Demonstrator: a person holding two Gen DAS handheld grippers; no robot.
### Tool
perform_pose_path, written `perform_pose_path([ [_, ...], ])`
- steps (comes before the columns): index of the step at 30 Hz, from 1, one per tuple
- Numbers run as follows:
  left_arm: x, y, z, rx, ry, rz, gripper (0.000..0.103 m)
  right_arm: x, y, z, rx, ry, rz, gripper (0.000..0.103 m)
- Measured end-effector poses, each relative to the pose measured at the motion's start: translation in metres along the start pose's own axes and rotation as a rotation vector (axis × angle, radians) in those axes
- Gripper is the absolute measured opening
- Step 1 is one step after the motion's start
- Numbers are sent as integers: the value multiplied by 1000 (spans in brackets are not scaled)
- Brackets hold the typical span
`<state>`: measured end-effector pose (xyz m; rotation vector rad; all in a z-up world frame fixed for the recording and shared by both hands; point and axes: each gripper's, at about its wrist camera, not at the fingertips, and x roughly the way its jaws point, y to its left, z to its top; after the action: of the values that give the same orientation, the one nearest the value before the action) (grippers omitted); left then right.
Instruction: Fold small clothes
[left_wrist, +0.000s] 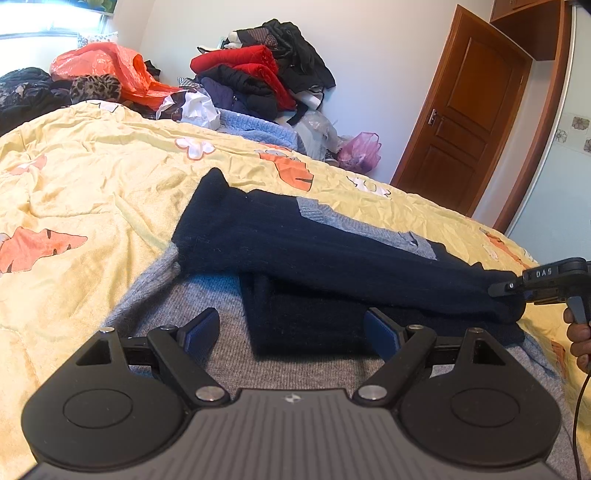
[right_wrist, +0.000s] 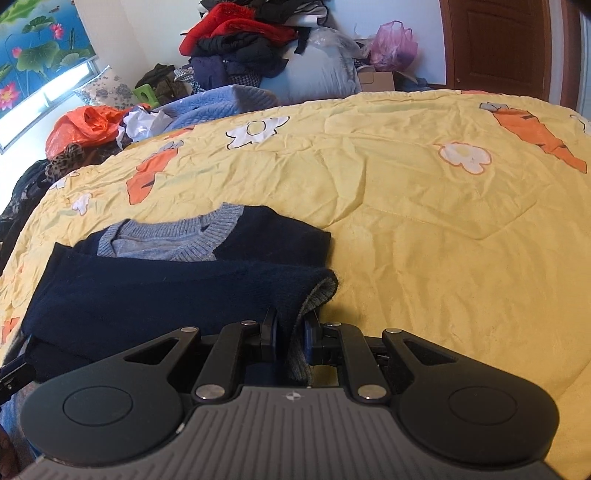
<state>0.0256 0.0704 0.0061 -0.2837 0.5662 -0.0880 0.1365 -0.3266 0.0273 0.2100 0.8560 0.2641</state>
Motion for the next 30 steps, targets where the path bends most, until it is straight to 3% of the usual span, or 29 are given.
perform_pose_path([
  [2,-2,-3,-1,22,-11,29,86,-7,-2,-2,44,-54,-46,43],
  [4,-7,-13,-2,90,-51,58,86,-30,5,-10,57,-195,-127,50],
  [6,-10,-30,2,190,-90,66,86,-50,22,-26,14,-296,-127,57],
  [8,-3,-49,13,282,-99,58,86,-56,49,-42,-97,-298,-78,65],
  [10,16,-67,24,367,-60,49,86,-47,72,-53,-203,-263,-62,74],
  [13,57,-79,27,464,29,115,86,-18,81,-54,-208,-194,-95,74],
  [15,74,-70,22,450,68,129,87,-1,71,-54,-141,-163,-110,73],
  [16,74,-63,22,411,59,99,87,0,68,-59,-145,-206,-97,75],
  [19,76,-48,28,322,92,63,92,0,71,-65,-175,-218,-104,77],
  [22,79,-51,29,328,100,66,94,5,72,-63,-183,-207,-103,83],
  [24,78,-50,29,323,102,62,95,6,75,-63,-196,-206,-119,83],
  [27,77,-48,29,315,100,54,95,-6,78,-70,-191,-229,-158,75],
  [30,80,-47,32,308,102,49,95,-22,80,-80,-183,-236,-163,80],
])
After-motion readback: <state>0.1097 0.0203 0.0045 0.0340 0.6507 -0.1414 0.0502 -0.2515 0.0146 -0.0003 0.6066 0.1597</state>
